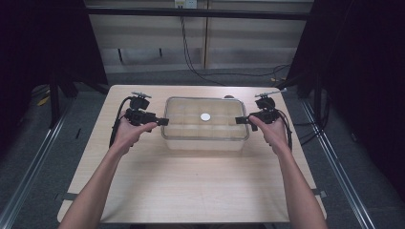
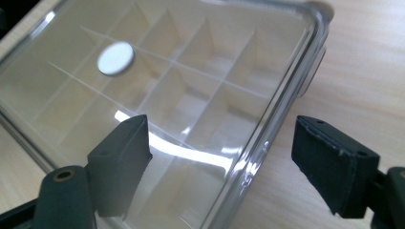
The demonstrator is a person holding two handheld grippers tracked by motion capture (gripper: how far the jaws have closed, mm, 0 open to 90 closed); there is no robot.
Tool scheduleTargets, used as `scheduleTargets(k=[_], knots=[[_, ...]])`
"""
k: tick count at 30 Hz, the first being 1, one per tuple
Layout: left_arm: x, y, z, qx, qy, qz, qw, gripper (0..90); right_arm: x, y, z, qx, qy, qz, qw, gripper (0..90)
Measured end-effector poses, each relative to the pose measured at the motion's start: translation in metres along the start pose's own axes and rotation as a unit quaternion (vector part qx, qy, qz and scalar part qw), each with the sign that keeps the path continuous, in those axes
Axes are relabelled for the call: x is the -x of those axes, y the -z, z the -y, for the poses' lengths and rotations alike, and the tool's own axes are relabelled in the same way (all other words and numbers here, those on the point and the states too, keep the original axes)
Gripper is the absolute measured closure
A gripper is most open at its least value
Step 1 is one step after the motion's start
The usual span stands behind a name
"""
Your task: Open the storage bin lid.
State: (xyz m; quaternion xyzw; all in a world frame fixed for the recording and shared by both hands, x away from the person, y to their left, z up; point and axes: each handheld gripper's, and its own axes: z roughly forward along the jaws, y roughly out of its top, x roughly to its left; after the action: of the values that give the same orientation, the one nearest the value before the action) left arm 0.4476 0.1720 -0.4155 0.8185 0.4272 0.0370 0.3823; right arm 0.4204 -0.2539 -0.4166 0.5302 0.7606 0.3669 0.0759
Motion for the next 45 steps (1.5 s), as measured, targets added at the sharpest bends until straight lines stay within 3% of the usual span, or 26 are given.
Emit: scheduleTargets(k=[3, 5, 7, 10, 13, 17, 22, 24, 32, 40, 45], knots=[[0.0, -0.003, 0.0, -0.004, -0.006, 0.002, 1.0, 22.4, 0.001, -0.007, 0.001, -0.006, 0.001, 0.006, 1.0, 20.6], [0.001, -0.006, 0.0, 0.003, -0.006, 0.014, 0.9999, 16.7, 0.002, -0.014, 0.001, -0.011, -0.004, -0.001, 0.9999, 20.0], [0.0, -0.007, 0.0, 0.004, 0.0, 0.014, 0.9999, 16.4, 0.002, -0.016, 0.001, -0.013, -0.003, -0.001, 0.9999, 19.5], [-0.003, -0.016, 0.001, -0.015, 0.003, 0.008, 0.9999, 16.6, 0.002, -0.022, 0.002, -0.019, -0.005, -0.007, 0.9998, 15.1], [-0.004, -0.018, 0.001, -0.022, -0.003, 0.009, 0.9997, 16.6, 0.002, -0.025, 0.002, -0.022, -0.005, -0.01, 0.9997, 14.4], [-0.002, -0.024, 0.002, -0.022, 0.003, 0.011, 0.9997, 17.5, 0.0, -0.031, 0.002, -0.025, -0.003, -0.009, 0.9996, 12.7], [0.003, -0.027, 0.001, -0.027, -0.006, 0.022, 0.9994, 18.6, 0.001, -0.034, -0.001, -0.024, -0.008, -0.005, 0.9997, 12.2], [0.008, -0.03, -0.001, -0.025, -0.018, 0.016, 0.9994, 18.7, 0.001, -0.035, -0.002, -0.027, -0.01, -0.005, 0.9996, 10.6], [0.012, -0.038, -0.009, -0.043, -0.024, 0.015, 0.9987, 13.7, -0.001, -0.04, -0.006, -0.027, -0.007, 0.007, 0.9996, 7.2], [0.008, -0.043, -0.009, -0.036, -0.007, 0.027, 0.999, 12.9, 0.0, -0.042, -0.007, -0.025, -0.004, 0.01, 0.9996, 6.9], [0.008, -0.045, -0.009, -0.04, 0.004, 0.035, 0.9986, 12.8, 0.001, -0.045, -0.007, -0.018, -0.018, 0.011, 0.9996, 6.5]])
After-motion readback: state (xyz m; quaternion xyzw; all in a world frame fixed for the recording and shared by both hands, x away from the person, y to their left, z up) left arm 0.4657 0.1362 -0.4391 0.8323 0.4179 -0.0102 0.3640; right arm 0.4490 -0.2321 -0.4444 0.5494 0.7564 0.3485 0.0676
